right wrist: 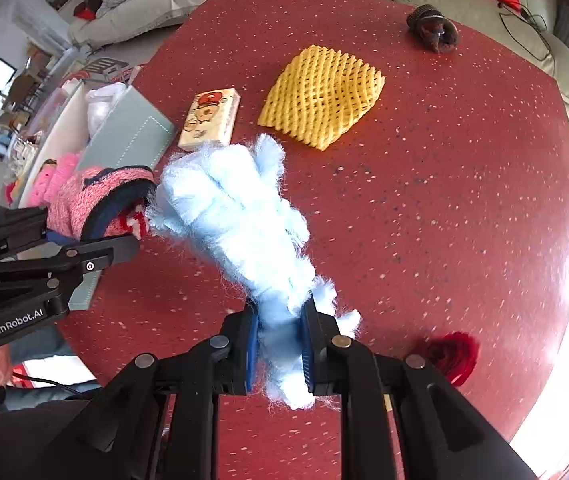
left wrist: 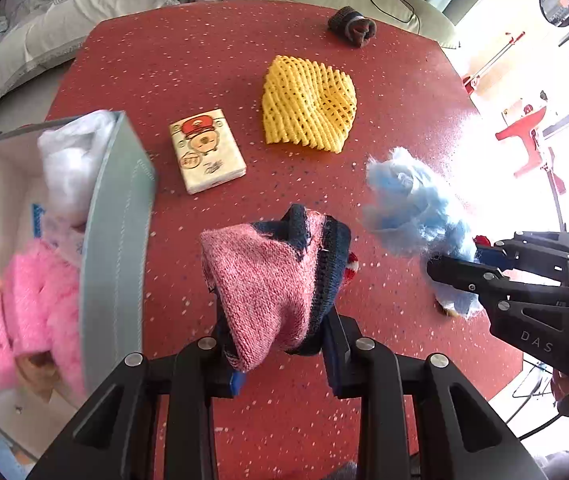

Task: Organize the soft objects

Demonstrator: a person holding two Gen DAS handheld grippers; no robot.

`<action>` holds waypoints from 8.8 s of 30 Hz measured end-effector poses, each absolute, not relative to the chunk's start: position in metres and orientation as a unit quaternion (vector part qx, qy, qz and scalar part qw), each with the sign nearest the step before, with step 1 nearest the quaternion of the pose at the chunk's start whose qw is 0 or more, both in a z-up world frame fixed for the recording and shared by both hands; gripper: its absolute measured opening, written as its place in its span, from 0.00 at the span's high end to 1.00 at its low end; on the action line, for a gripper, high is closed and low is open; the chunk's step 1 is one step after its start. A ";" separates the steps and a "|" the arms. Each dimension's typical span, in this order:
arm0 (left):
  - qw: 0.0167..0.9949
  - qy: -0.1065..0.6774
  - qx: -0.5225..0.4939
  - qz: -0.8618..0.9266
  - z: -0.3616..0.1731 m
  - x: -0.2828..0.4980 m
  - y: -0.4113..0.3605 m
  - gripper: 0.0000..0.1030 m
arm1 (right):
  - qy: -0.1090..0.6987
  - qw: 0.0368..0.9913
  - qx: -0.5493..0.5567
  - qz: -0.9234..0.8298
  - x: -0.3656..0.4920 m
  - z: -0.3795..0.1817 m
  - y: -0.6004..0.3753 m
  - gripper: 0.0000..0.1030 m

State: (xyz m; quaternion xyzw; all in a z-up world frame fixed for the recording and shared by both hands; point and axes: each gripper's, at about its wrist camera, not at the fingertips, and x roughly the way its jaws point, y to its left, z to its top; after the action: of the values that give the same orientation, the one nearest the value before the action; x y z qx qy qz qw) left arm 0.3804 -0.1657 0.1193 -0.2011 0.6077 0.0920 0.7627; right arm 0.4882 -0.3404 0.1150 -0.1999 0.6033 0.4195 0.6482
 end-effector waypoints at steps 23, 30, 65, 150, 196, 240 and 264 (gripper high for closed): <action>0.761 0.564 -0.220 0.233 0.180 0.274 -0.075 0.69 | 0.539 0.625 -0.236 0.513 0.374 0.196 -0.233 0.82; 0.757 0.560 -0.221 0.252 0.183 0.255 -0.051 0.69 | 0.533 0.618 -0.255 0.519 0.356 0.200 -0.202 0.82; 0.750 0.577 -0.218 0.239 0.169 0.228 -0.002 0.69 | 0.542 0.630 -0.276 0.483 0.323 0.211 -0.127 0.82; 0.737 0.584 -0.245 0.233 0.148 0.226 -0.008 0.37 | 0.538 0.635 -0.326 0.449 0.326 0.204 -0.104 0.47; 0.750 0.580 -0.219 0.232 0.168 0.234 -0.024 0.01 | 0.552 0.647 -0.289 0.440 0.333 0.213 -0.126 0.47; 0.758 0.578 -0.210 0.217 0.175 0.240 -0.036 0.01 | 0.562 0.655 -0.268 0.428 0.346 0.216 -0.133 0.47; 0.755 0.583 -0.193 0.230 0.180 0.237 -0.032 0.01 | 0.588 0.676 -0.225 0.384 0.357 0.210 -0.168 0.46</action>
State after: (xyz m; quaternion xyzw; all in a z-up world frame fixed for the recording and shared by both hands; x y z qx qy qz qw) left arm 0.2369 -0.0315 0.1802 -0.1931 0.5832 0.2297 0.7549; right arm 0.3566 -0.1678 0.2102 -0.2248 0.5878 0.3837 0.6758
